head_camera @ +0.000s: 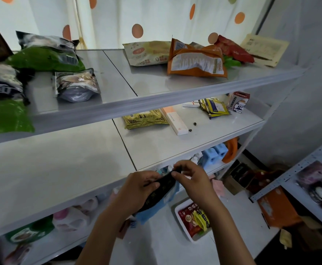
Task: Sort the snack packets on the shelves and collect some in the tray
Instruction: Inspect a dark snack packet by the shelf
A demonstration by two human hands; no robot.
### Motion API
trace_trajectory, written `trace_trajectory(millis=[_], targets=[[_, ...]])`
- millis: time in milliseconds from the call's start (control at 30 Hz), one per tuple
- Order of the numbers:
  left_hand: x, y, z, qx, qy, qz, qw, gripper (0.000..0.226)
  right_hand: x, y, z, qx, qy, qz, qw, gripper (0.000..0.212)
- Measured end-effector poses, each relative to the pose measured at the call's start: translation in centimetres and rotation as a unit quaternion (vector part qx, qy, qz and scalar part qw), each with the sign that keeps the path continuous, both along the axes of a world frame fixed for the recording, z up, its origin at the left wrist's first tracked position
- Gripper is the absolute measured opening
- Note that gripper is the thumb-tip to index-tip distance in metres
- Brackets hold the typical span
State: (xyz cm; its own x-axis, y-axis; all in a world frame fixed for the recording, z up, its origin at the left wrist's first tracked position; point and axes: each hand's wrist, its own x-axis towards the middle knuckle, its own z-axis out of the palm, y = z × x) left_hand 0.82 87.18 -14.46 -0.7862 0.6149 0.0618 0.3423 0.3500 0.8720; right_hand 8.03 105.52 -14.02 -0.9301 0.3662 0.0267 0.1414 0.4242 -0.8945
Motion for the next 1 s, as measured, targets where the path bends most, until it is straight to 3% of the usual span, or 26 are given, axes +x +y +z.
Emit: trace_trajectory(millis=[267,733,1000], targets=[[-1.0,-0.3,-0.8,-0.155,0.122,-0.006,0.980,0.013,0.8,-1.0,0.1,-0.001,-0.049,0.030,0.998,0.009],[0.6,1.5,-2.2,-0.019,0.055,-0.050,0.997,0.007,1.9,-0.8,0.5,-0.033,-0.036,0.024,0.998,0.009],[1.8,3.4,-2.1,0.021,0.063,-0.060,0.996,0.007,3.3,0.6,2.0,-0.061,-0.049,0.024,0.997,0.008]])
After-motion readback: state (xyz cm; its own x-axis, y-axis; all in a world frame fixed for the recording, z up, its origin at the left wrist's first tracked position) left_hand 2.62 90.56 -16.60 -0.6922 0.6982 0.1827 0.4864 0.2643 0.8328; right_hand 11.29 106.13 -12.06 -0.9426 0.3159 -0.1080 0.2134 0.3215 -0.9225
